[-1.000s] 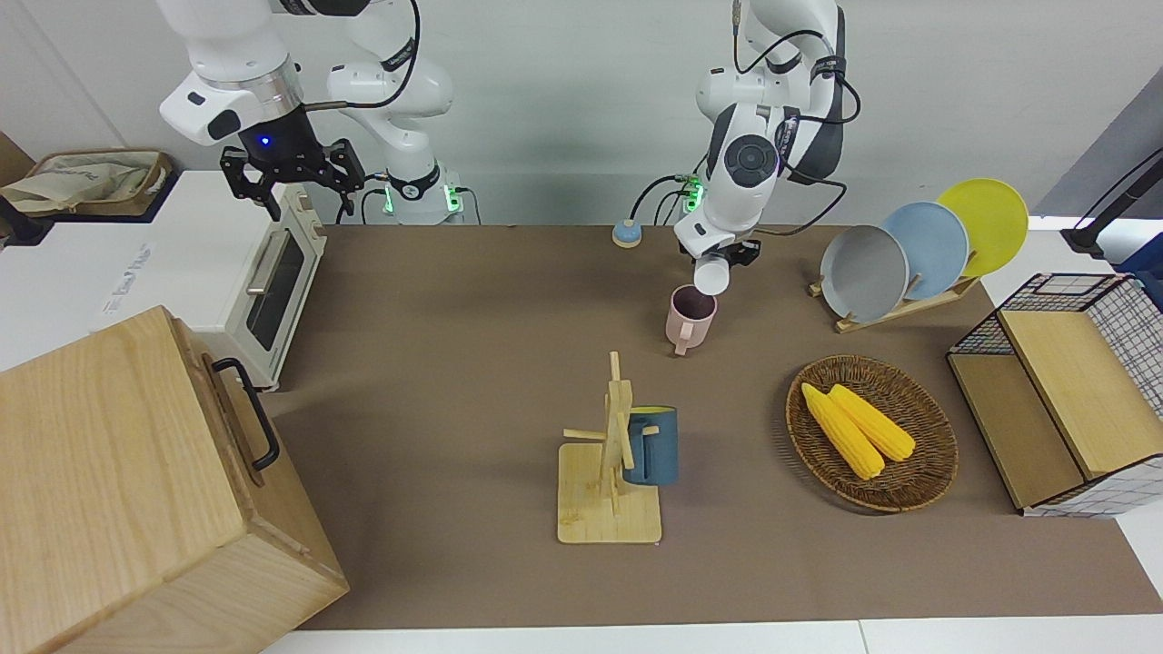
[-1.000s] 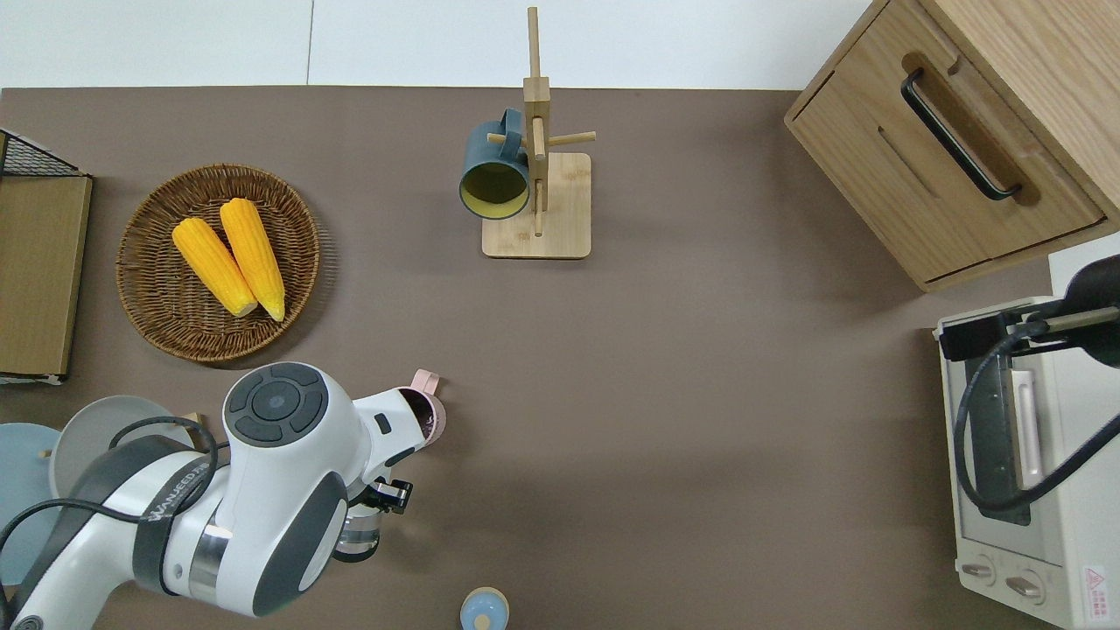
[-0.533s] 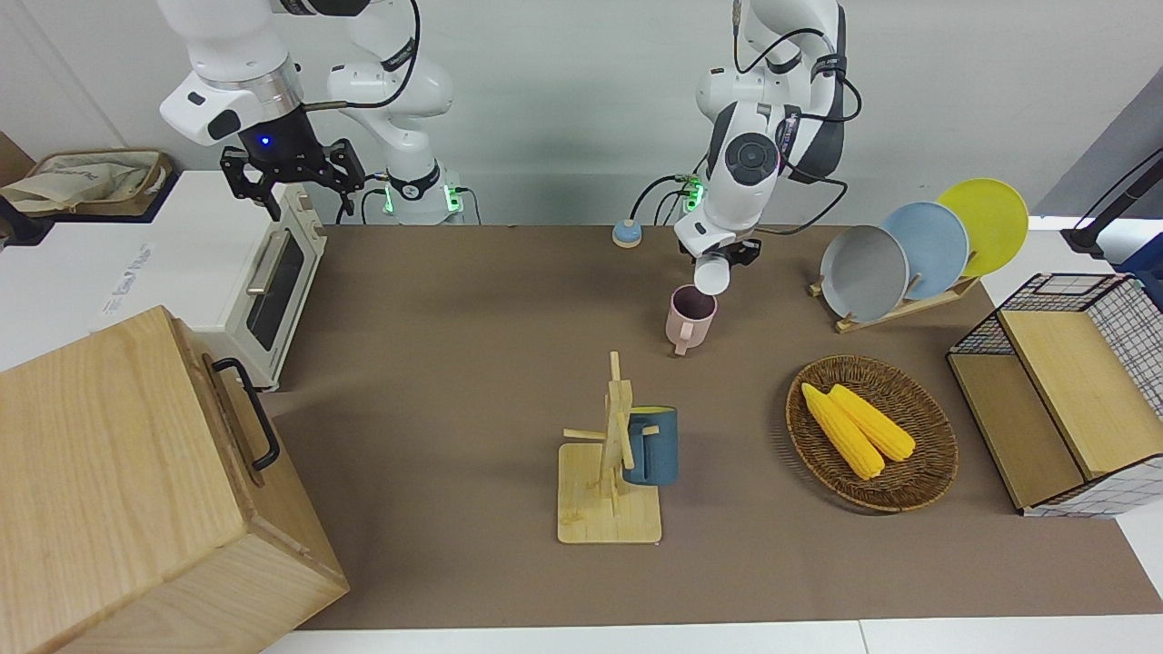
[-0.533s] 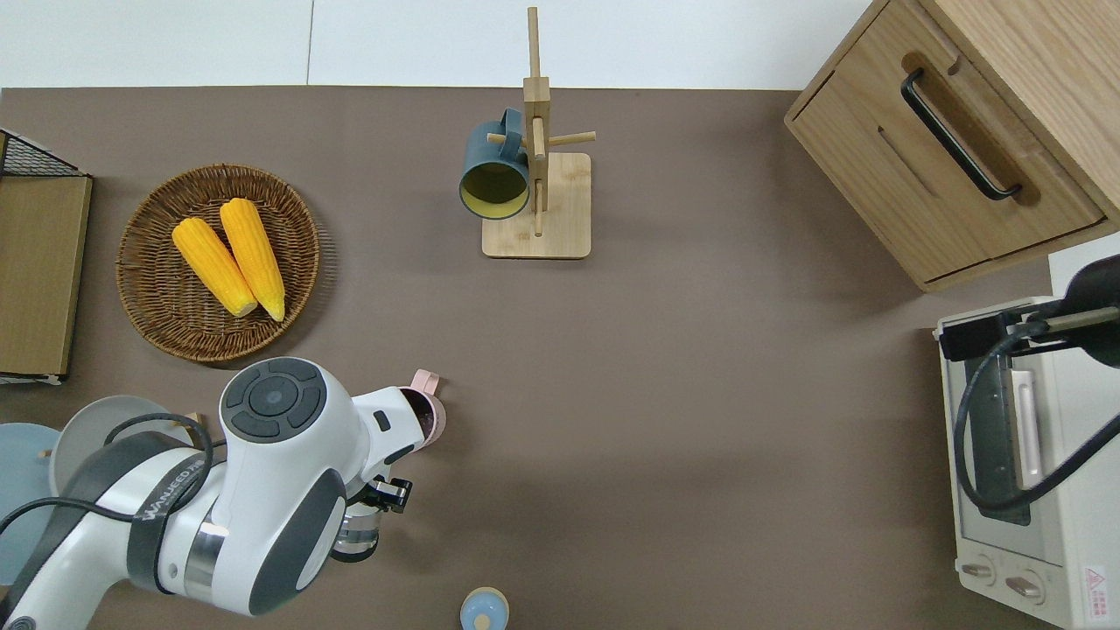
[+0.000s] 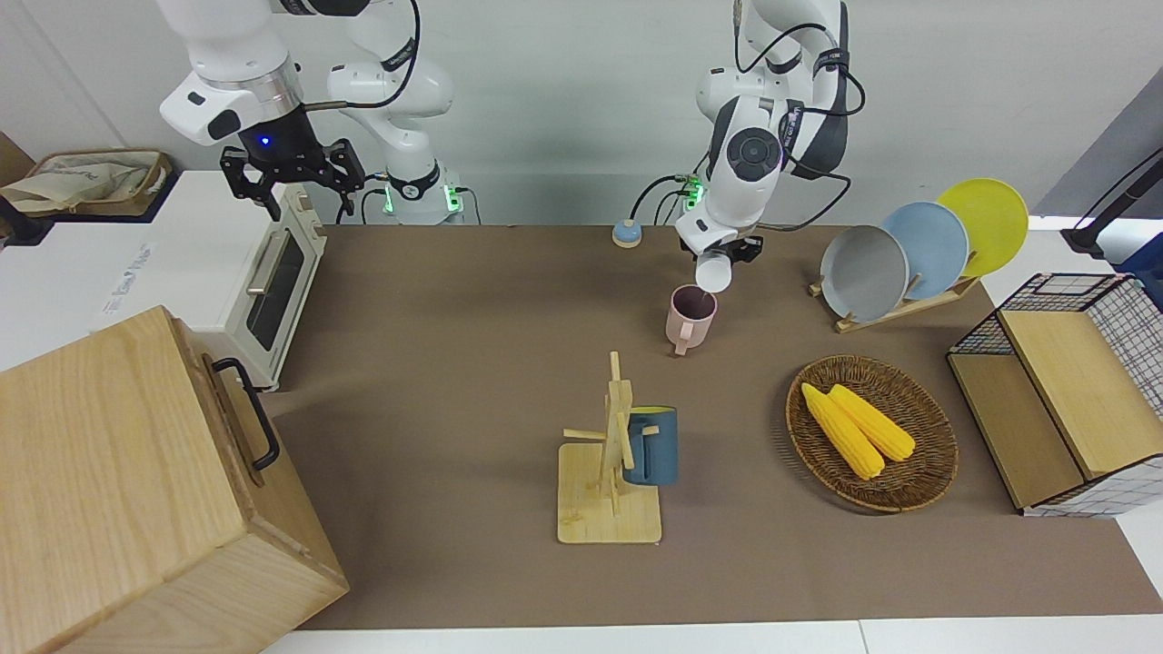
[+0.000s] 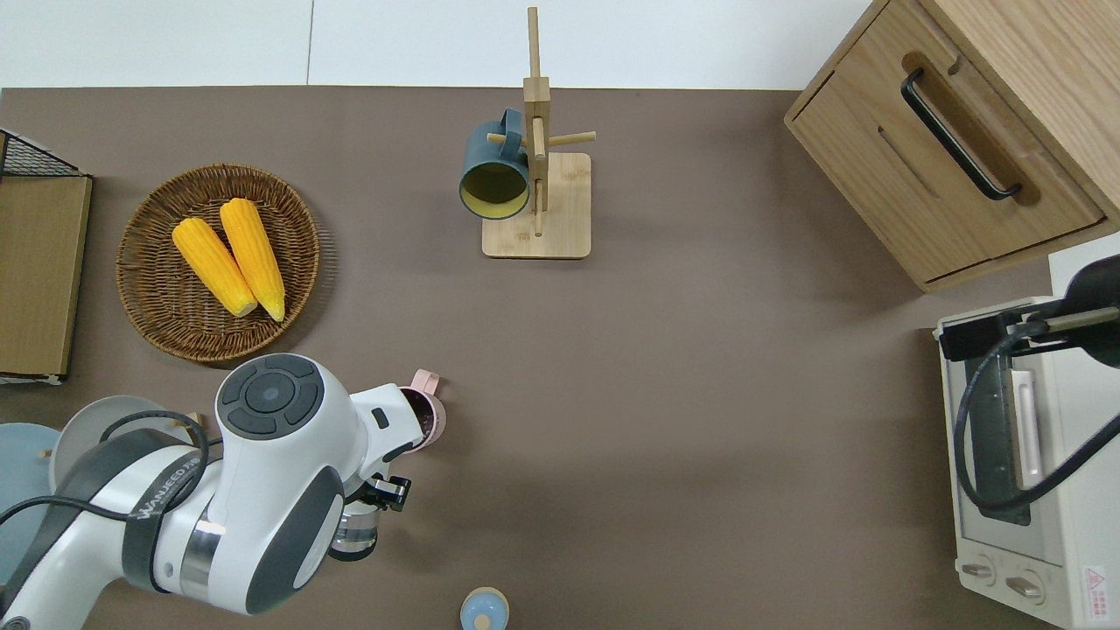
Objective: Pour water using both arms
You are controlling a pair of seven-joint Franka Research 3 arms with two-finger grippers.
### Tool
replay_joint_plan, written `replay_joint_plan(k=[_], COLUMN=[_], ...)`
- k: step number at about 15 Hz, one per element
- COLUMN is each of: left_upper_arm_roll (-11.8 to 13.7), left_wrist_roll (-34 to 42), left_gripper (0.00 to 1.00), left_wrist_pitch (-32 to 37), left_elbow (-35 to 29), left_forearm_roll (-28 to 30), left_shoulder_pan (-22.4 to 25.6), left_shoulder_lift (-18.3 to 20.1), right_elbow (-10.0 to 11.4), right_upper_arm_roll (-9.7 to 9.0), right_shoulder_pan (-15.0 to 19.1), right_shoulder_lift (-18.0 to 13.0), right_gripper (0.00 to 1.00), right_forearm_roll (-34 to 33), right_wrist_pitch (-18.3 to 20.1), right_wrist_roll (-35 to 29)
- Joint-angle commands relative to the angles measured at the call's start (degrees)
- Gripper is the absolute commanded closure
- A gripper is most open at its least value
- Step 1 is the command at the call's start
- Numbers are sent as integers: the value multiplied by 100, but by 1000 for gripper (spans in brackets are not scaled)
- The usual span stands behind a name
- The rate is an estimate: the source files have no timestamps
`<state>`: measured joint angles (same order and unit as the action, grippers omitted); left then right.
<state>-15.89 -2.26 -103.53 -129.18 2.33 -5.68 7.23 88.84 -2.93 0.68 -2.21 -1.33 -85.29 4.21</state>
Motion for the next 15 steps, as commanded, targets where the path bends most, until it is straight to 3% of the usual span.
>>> replay_joint_plan(k=[1,12,15], left_upper_arm_roll=[16,86,86], left_wrist_roll=[-117,-134,-143], left_gripper=[1000,1000,1000], left_wrist_pitch=[254,61,-263], left_elbow=[209,112,-150], left_forearm_roll=[-145,-127,-75], left_shoulder_pan=[-12,-21,-21], left_shoulder_lift=[-29,94,339], right_elbow=[116,116,116], right_upper_arm_roll=[3,3,-5], right_shoulder_pan=[29,29,29], right_shoulder_lift=[-104,-104,-104], right_gripper=[7,7,7], right_forearm_roll=[28,28,28], right_wrist_pitch=[-14,-14,-14], right_wrist_roll=[116,116,116])
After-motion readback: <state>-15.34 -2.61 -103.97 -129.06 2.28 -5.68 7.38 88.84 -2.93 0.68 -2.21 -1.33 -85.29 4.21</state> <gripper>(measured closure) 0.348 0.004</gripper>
